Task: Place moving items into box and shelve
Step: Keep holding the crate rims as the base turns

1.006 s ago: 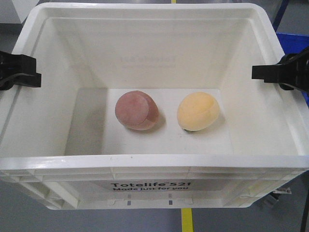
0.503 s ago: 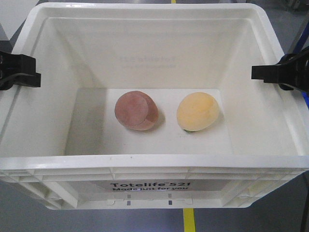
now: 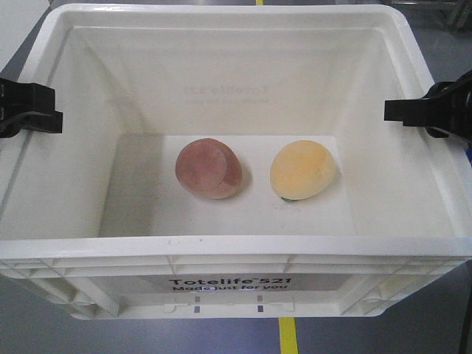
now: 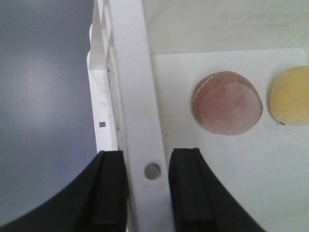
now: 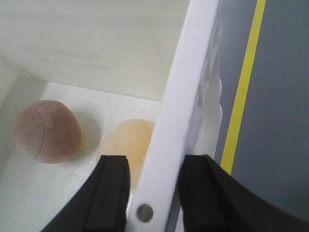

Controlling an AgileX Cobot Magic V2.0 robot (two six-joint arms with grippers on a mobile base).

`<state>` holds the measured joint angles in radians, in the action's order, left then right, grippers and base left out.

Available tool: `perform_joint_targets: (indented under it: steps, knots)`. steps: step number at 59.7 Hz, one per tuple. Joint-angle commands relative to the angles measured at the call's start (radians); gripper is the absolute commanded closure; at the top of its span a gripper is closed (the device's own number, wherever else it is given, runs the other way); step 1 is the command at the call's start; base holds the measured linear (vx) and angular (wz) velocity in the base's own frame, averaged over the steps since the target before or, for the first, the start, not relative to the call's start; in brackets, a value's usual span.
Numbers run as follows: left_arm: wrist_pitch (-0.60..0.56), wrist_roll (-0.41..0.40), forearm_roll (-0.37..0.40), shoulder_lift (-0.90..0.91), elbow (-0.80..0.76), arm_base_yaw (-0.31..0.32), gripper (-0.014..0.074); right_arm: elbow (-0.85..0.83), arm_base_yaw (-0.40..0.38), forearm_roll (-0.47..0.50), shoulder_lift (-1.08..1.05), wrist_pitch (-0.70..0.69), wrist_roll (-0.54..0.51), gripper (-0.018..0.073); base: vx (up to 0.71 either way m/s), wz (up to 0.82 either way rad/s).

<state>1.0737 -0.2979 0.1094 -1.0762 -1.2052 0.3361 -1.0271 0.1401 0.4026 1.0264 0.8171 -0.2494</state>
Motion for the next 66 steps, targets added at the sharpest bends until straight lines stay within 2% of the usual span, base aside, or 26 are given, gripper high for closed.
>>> perform_joint_targets:
  steps: [1,66]
  knots:
    - [-0.13,0.011,0.005,0.029,-0.048,0.004,0.06,-0.043,-0.001,0.043,-0.029,-0.116,-0.028,0.0565,0.57,-0.06]
    - [-0.13,0.011,0.005,0.029,-0.048,0.004,0.06,-0.043,-0.001,0.043,-0.029,-0.116,-0.028,0.0565,0.54,-0.03]
